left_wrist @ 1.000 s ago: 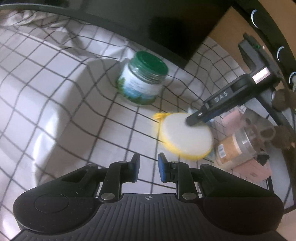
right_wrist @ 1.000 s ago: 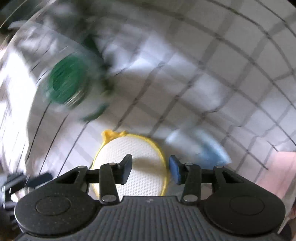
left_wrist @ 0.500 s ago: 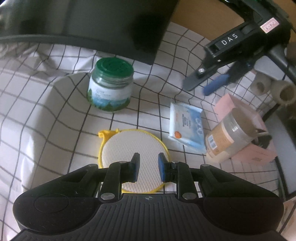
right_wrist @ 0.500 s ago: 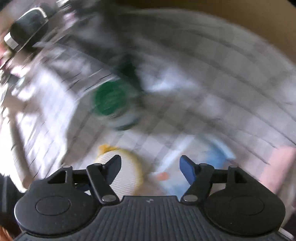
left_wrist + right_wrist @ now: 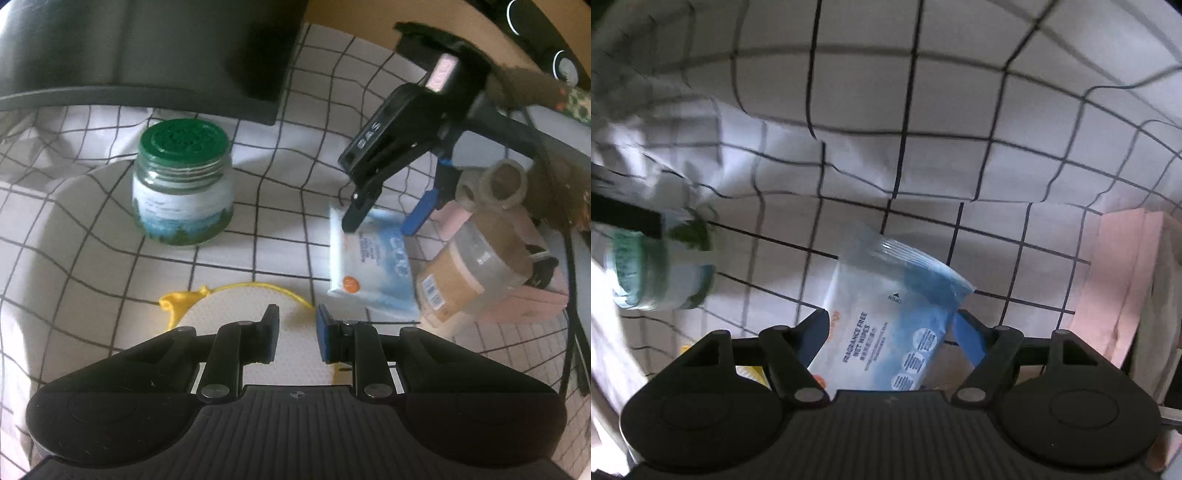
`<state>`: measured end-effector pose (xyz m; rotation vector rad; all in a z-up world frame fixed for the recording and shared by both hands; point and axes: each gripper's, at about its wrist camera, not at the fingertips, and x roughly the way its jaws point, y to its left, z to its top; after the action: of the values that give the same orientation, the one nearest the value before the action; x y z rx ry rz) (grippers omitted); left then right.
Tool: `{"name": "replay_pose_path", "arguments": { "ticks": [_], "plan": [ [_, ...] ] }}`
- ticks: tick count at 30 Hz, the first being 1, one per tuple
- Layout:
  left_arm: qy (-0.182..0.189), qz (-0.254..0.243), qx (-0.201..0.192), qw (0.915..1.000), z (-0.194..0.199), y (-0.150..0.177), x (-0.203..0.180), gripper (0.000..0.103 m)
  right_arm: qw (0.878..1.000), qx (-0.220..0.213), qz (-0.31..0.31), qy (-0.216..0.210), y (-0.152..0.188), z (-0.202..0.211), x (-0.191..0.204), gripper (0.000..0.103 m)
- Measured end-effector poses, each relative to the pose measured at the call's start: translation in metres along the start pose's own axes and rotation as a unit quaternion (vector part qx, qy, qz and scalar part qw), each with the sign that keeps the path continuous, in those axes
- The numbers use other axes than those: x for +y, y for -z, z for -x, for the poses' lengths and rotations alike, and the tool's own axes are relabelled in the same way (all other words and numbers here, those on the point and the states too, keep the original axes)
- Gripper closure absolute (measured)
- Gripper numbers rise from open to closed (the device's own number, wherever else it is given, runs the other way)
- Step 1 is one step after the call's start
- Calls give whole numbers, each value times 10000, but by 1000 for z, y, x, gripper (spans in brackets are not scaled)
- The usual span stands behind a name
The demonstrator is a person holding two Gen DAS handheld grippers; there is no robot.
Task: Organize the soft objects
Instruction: 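Move both open tools back over the table toward the sponge and wipes, then grasp the wet wipes pack with the right tool while the left tool grasps the yellow sponge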
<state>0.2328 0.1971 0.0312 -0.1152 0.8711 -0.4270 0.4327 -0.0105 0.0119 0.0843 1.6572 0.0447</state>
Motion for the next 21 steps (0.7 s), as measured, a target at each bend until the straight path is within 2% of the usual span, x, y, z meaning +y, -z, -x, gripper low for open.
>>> {"name": "replay_pose_path", "arguments": {
  "ticks": [2,6,12,14,17,21],
  "plan": [
    [-31,83,4,10000,1,3,7,79,9996,158,-9,233,-5,-8,9,22],
    [21,268,-30,9996,6,9,24,80,9991,171,138,369,-11,-13,28,14],
    [-9,442,-98,9990,18,18,35,80,9963,277,238,774,-11,-21,42,12],
    [-8,515,-133,9986,23,23,40,80,9971,293,100,697,-10,-23,41,12],
    [-61,642,-173,9978,31,28,44,80,9984,209,-136,500,-2,-21,35,20],
    [-220,771,-202,9966,39,32,49,80,9990,68,252,352,16,-13,52,22]
  ]
}}
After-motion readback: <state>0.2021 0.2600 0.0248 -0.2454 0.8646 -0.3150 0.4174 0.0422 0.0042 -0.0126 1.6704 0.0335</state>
